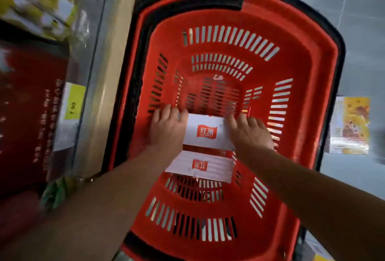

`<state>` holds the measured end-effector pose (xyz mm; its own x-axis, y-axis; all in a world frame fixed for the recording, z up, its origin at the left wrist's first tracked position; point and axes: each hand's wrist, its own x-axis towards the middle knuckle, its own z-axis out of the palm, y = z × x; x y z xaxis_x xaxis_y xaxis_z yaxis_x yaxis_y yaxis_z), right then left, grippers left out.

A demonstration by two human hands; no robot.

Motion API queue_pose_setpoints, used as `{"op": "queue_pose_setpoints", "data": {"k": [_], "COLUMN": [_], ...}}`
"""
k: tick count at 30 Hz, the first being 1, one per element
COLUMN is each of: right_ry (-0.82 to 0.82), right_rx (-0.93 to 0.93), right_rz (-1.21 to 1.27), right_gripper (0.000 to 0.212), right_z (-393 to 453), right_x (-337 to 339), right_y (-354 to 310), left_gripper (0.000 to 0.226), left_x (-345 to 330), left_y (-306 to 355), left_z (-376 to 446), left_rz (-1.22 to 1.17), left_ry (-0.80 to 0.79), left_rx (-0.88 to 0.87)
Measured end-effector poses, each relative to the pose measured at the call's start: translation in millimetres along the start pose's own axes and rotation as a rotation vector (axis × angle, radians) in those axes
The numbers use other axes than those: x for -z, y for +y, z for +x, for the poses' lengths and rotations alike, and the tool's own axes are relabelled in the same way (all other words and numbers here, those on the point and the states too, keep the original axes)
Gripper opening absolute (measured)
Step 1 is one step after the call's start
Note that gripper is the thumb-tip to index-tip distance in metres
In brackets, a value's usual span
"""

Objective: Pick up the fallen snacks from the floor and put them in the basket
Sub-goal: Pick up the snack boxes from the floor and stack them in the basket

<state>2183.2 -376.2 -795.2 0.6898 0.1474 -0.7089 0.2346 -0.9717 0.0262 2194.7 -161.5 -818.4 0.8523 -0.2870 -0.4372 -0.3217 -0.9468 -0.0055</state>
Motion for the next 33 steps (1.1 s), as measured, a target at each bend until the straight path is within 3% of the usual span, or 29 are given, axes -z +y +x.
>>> {"op": "queue_pose_setpoints", "data": {"k": [8,12,18,25,27,30,33], "right_ry": [-0.022,-0.055,-0.171,-0.186,-0.172,-0.113,-0.108], "right_rx": [-0.012,-0.049,-0.089,-0.151,-0.16,-0.238,-0.231], "right_rz": [0.007,0.009,0.15,0.345,0.401,0.563,0.584], "right_gripper": [0.092,0.101,0.105,0.118,0.105,0.063,0.051], "right_z": [24,28,38,47,53,69,82], "right_x": [-53,-75,-105,-107,-106,-111,-116], "right_y": [-22,-28,-36,-35,-36,-36,-37], "left_gripper": [0.074,0.07,0.095,0.098,0.089,0.069,0.056], "left_x": [-57,-77,-92,-99,-103,-110,-115], "left_y": [1,1,1,-1,-3,0,7], "left_z": [-1,2,1,12,18,32,40], "left_rz": [0.0,-0.033,-0.163,-0.273,-0.316,-0.478,-0.584], "left_ry": [-0.084,-0.069,-0.406,-0.459,-0.393,-0.36,-0.382], "left_rx": [-0.013,-0.054,-0.028,0.02,0.02,0.091,0.157]}}
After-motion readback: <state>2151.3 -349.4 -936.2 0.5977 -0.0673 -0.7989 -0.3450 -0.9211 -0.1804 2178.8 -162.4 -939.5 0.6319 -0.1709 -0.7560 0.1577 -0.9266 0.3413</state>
